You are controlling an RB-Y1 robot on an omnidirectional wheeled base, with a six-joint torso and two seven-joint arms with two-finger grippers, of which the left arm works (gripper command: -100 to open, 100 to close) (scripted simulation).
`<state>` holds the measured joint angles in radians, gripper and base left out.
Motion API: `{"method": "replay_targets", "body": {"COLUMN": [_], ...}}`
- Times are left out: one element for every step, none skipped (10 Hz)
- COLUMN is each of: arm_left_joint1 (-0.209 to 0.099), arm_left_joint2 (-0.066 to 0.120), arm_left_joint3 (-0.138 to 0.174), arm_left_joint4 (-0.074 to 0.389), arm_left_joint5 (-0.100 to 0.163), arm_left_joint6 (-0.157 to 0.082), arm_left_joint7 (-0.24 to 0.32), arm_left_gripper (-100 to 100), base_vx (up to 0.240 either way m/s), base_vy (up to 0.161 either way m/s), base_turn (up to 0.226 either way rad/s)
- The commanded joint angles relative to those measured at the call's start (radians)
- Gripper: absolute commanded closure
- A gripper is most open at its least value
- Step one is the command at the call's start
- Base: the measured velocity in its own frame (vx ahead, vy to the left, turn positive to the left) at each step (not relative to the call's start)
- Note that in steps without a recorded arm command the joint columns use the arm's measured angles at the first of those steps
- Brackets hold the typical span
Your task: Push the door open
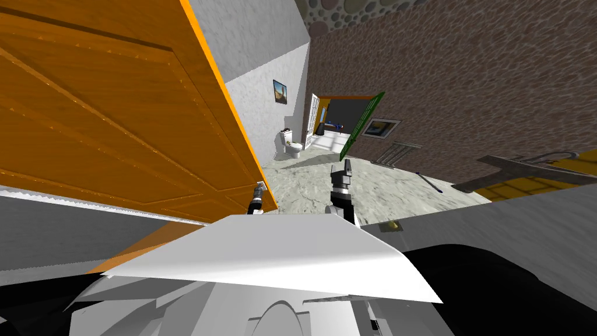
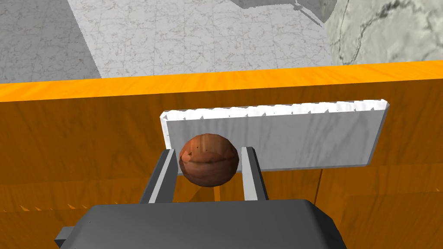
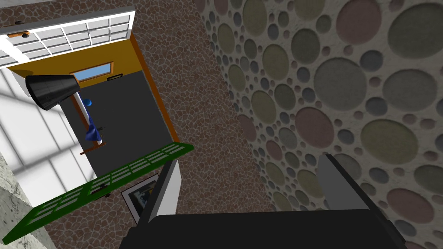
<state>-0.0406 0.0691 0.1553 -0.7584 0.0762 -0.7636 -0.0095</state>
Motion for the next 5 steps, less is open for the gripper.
{"method": "replay_targets", "body": {"arm_left_joint1": [-0.016,-0.017,-0.019,-0.02,-0.021], "arm_left_joint2": [0.012,0.011,0.01,0.009,0.006], "arm_left_joint3": [0.026,0.038,0.048,0.057,0.068], "arm_left_joint4": [0.023,0.024,0.024,0.025,0.025], "arm_left_joint5": [0.015,0.021,0.027,0.032,0.038], "arm_left_joint6": [-0.008,-0.006,-0.004,-0.002,0.0], "arm_left_joint7": [-0.002,-0.006,-0.009,-0.012,-0.015], "arm_left_gripper": [100,100,100,100,100], "base_vx": [0.172,0.178,0.181,0.175,0.172], "base_vy": [-0.064,-0.064,-0.063,-0.051,-0.073], "base_turn": [0.063,0.066,0.087,0.06,0.063]}}
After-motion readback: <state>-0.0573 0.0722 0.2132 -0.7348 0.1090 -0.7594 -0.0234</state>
